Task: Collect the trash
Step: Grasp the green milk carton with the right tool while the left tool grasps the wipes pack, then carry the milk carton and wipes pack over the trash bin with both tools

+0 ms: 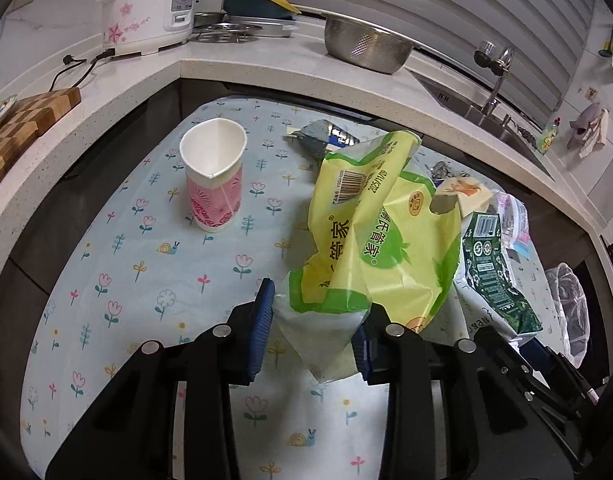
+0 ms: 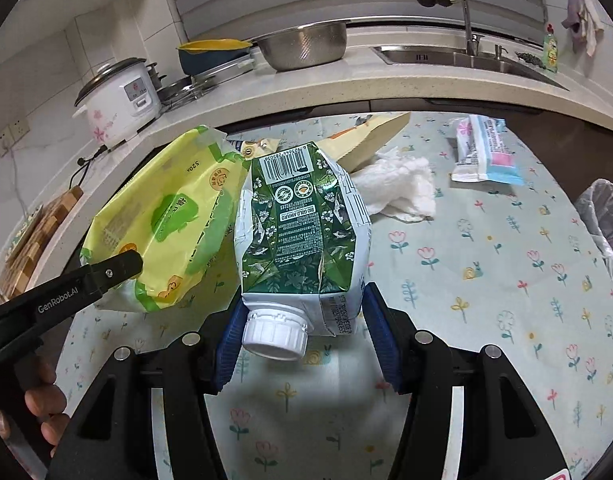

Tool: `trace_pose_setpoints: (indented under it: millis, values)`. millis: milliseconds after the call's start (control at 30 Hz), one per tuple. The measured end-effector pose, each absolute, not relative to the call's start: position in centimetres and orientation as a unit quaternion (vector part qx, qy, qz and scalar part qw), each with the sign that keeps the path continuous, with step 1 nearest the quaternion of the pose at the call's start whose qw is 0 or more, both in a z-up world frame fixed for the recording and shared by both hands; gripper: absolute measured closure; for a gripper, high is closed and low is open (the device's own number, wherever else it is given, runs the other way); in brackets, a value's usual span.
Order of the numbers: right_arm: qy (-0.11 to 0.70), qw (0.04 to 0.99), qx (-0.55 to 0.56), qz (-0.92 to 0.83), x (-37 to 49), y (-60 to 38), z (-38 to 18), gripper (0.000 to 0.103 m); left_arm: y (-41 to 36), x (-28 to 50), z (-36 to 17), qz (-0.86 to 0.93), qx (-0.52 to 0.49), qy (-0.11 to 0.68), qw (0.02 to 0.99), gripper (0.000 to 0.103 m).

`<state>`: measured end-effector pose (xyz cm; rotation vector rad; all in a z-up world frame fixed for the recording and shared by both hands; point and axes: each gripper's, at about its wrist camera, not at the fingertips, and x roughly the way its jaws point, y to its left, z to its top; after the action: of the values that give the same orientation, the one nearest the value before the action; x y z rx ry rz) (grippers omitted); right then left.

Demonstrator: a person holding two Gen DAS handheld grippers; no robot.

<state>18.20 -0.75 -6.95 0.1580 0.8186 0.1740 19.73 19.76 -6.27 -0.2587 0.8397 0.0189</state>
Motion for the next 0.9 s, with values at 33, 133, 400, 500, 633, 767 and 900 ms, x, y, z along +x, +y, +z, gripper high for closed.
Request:
trace_pose_setpoints:
  millis: [33, 133, 400, 500, 633, 767, 900]
  values:
    - [0.393, 0.913, 0.08, 0.08, 17.7, -1.4, -6.6, 0.048, 19.2, 19.4, -5.9, 0.006, -0.124, 0.404, 0.906, 0.069]
    - [0.383, 0.917, 0.089, 0.069, 16.6, -3.2, -5.6, 0.048, 17.4, 18.4, -5.0, -0.006, -0.116, 0.399, 0.91, 0.069]
    - [0.359, 0.926, 0.106, 0.042, 13.6, -8.1, -3.8, 0.048, 12.3, 16.2, -3.0, -0.041, -0.092, 0.389, 0.916, 0.069]
    - [0.351, 0.929, 0.114, 0.03, 12.5, -10.2, -3.3, 0.048, 10.2, 15.5, -2.6, -0.053, -0.08, 0.386, 0.917, 0.069]
    - [0.343, 0.93, 0.128, 0.012, 11.6, -13.0, -2.8, 0.048, 7.2, 14.8, -2.1, -0.071, -0.062, 0.384, 0.919, 0.069]
    - [0.336, 0.931, 0.141, -0.007, 10.7, -16.0, -2.6, 0.048, 4.3, 14.3, -1.9, -0.089, -0.045, 0.382, 0.919, 0.069]
    - [0.332, 0.931, 0.151, -0.026, 9.9, -18.9, -2.7, 0.048, 1.2, 14.1, -1.8, -0.107, -0.029, 0.382, 0.917, 0.069]
